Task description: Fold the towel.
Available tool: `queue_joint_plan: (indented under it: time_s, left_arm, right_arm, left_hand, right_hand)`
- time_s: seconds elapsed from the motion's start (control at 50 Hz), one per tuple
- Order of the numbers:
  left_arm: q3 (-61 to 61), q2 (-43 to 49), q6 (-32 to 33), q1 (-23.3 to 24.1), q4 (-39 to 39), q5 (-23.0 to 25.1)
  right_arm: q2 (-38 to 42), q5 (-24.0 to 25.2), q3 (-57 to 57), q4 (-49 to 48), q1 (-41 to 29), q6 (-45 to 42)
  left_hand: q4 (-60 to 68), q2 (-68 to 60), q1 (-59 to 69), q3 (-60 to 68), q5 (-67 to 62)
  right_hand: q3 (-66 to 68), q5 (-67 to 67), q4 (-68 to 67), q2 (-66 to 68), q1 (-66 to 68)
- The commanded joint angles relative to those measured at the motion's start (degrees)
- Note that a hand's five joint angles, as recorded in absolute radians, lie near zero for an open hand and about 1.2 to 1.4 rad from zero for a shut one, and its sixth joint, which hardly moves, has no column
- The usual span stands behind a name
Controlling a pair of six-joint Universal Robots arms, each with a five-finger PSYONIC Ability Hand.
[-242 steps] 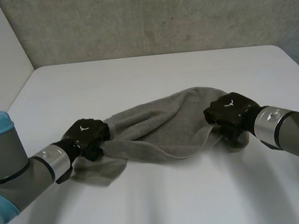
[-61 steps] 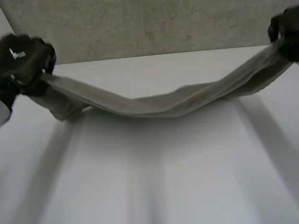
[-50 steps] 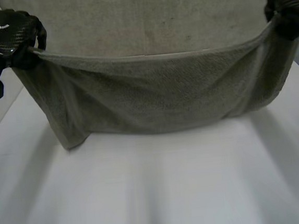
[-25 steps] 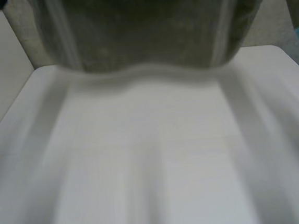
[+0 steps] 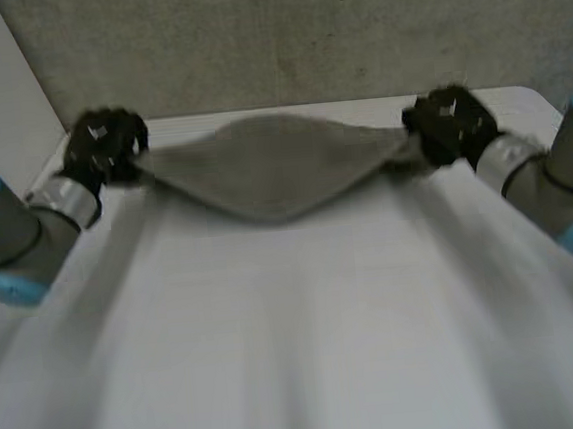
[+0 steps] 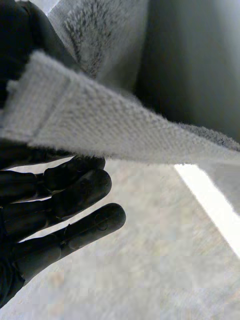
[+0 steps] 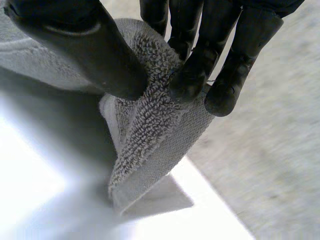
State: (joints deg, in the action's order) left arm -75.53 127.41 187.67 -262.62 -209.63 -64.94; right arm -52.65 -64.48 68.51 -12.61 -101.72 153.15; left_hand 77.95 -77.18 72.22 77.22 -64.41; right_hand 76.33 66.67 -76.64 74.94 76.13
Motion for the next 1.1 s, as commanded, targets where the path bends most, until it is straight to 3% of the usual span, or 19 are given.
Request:
queue_joint_plan:
  time_s: [0.02,0.26,0.36,0.46,0.6,0.7,0.76,0.9,1.1]
  left_arm:
    - [-9.2,-2.1,7.5,-1.6,-1.7,3.2]
    - [-20.6,-17.5,7.8,-6.6,-0.6,5.7]
    - [-28.0,-27.5,7.7,-7.9,3.3,9.6]
    - [-32.0,-31.5,7.6,-7.8,6.3,12.4]
    - [-32.3,-32.4,7.5,-8.0,8.4,12.6]
    - [-28.2,-28.1,7.4,-7.9,7.9,12.2]
    - [-22.0,-21.1,6.7,-7.2,8.7,11.7]
    - [-3.2,-4.0,3.5,-5.5,15.0,8.3]
    - [18.1,10.9,3.1,-2.9,24.7,5.9]
  right_arm:
    - [-3.7,2.7,10.4,-0.8,2.7,-5.1]
    - [-20.4,3.3,15.3,13.6,10.0,-4.5]
    - [-27.1,7.3,16.2,24.5,15.6,-5.3]
    - [-29.4,10.4,16.7,28.9,18.9,-5.3]
    - [-29.1,11.3,15.8,29.3,20.3,-5.4]
    - [-23.5,10.3,12.1,27.5,19.7,-5.7]
    - [-16.4,7.3,6.5,26.5,18.0,-5.5]
    - [-0.7,-6.3,-10.4,26.2,8.5,-5.9]
    - [12.5,-11.7,-26.2,26.4,5.3,-5.7]
  left_hand:
    - [2.0,-2.8,7.8,2.8,-5.6]
    - [2.0,-2.8,7.8,2.8,-5.6]
    - [2.0,-2.8,7.8,2.8,-5.6]
    - [2.0,-2.8,7.8,2.8,-5.6]
    - [2.0,-2.8,7.8,2.8,-5.6]
    - [2.0,-2.8,7.8,2.8,-5.6]
    - [2.0,-2.8,7.8,2.8,-5.6]
    - [2.0,-2.8,7.8,2.8,-5.6]
    - [2.0,-2.8,7.8,2.8,-5.6]
  right_hand:
    - [3.7,3.3,-3.4,5.1,3.9]
    - [3.7,3.3,-3.4,5.1,3.9]
    - [3.7,3.3,-3.4,5.1,3.9]
    - [3.7,3.3,-3.4,5.1,3.9]
    - [3.7,3.3,-3.4,5.1,3.9]
    - [3.7,3.3,-3.4,5.1,3.9]
    - [3.7,3.3,-3.4,5.1,3.9]
    - [3.7,3.3,-3.4,5.1,3.9]
    - [3.7,3.3,-3.4,5.1,3.9]
